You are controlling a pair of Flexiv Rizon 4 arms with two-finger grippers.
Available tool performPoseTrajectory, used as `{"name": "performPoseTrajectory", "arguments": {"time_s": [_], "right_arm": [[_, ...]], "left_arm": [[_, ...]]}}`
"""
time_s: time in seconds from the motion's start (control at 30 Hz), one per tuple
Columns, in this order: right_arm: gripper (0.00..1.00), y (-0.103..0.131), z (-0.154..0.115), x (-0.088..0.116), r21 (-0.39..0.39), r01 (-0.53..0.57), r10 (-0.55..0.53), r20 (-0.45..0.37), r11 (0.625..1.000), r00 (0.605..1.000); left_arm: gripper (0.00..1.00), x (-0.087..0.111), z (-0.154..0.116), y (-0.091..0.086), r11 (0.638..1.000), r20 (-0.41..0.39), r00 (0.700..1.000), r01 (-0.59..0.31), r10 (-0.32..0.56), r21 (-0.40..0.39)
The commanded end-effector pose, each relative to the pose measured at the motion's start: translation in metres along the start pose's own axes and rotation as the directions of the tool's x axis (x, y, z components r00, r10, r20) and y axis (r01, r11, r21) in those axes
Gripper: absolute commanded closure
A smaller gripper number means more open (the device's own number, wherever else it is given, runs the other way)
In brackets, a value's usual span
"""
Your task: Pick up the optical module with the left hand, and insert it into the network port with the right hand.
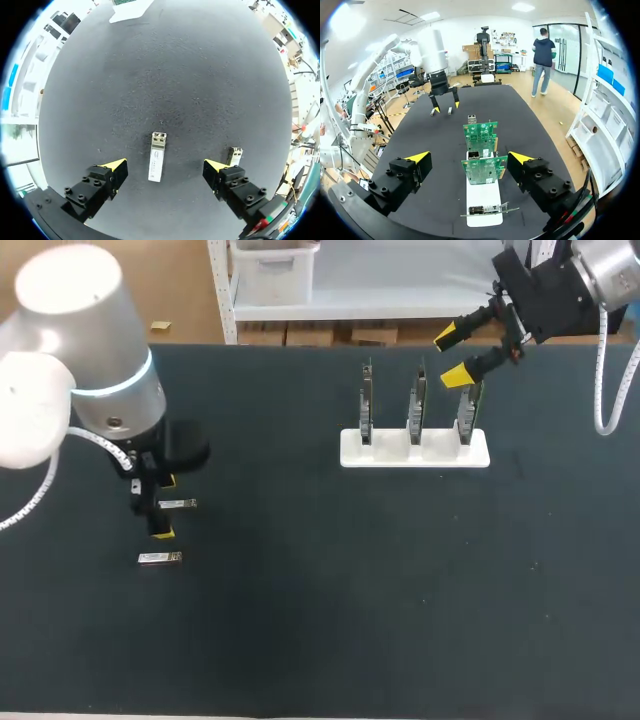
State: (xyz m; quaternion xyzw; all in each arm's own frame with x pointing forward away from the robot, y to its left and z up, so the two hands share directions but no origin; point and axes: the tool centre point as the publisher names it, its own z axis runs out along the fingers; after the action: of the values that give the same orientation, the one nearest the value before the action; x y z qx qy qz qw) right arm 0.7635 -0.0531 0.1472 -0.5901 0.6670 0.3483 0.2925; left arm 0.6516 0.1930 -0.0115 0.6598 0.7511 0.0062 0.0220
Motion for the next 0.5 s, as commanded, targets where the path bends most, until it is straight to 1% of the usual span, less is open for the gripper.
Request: {"name": "performPoseTrajectory", "arguments": {"time_s": [0.03,0.23,0.5], "right_arm": [[0.00,0.0012,0.0001,0.0001,0.003,0.001,-0.001,0.000,1.000,1.000],[0.00,0.0012,0.0001,0.0001,0.003,0.001,-0.001,0.000,1.000,1.000],[0.00,0.0012,0.0001,0.0001,0.003,0.001,-0.001,0.000,1.000,1.000]], "left_arm": [[0.00,-0.0010,0.0008,-0.0003,1.000,-0.005,1.000,0.000,0.000,-0.013],[0.00,0.0003,0.0025,-0.0048,0.999,-0.026,1.000,-0.018,0.017,-0.027],[0.00,0.0024,0.0038,-0.0073,0.999,-0.032,0.999,-0.013,0.012,-0.031]]}}
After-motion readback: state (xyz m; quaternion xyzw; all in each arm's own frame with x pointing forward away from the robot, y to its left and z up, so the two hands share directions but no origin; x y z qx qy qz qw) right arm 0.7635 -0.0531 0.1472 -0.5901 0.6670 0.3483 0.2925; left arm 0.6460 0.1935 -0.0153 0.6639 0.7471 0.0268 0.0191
